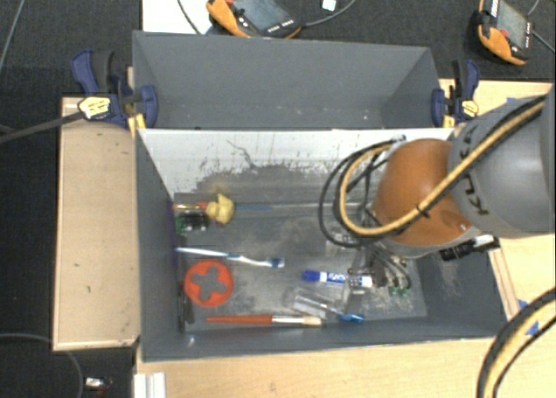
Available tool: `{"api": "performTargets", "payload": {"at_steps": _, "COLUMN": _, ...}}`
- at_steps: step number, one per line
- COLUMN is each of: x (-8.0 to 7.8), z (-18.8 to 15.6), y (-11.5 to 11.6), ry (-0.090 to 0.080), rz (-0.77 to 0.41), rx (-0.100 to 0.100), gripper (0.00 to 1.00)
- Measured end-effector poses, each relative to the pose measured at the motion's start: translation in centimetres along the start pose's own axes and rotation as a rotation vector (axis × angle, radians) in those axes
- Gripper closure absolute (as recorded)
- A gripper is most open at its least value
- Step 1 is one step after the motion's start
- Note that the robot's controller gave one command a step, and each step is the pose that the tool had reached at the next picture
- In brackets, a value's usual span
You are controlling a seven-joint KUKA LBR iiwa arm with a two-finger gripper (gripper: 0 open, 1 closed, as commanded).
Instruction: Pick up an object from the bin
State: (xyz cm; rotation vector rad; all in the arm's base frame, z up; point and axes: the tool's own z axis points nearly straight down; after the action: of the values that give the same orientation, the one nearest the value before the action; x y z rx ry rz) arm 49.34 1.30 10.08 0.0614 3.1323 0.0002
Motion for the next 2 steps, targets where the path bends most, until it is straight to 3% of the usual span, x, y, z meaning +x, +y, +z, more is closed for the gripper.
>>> {"api": "performTargets", "payload": {"at_steps": 1, "x": -1.05, "z": 2.92, "y": -0.46, "ry": -0.021, "rz": 0.149, "rx": -0.001, "gripper": 0.00}}
{"api": "performTargets", "payload": {"at_steps": 2, "x": -0.61, "z": 3.05, "y": -0.64, "ry": -0.004, "rz": 0.145, "rx": 0.000, "gripper": 1.00}}
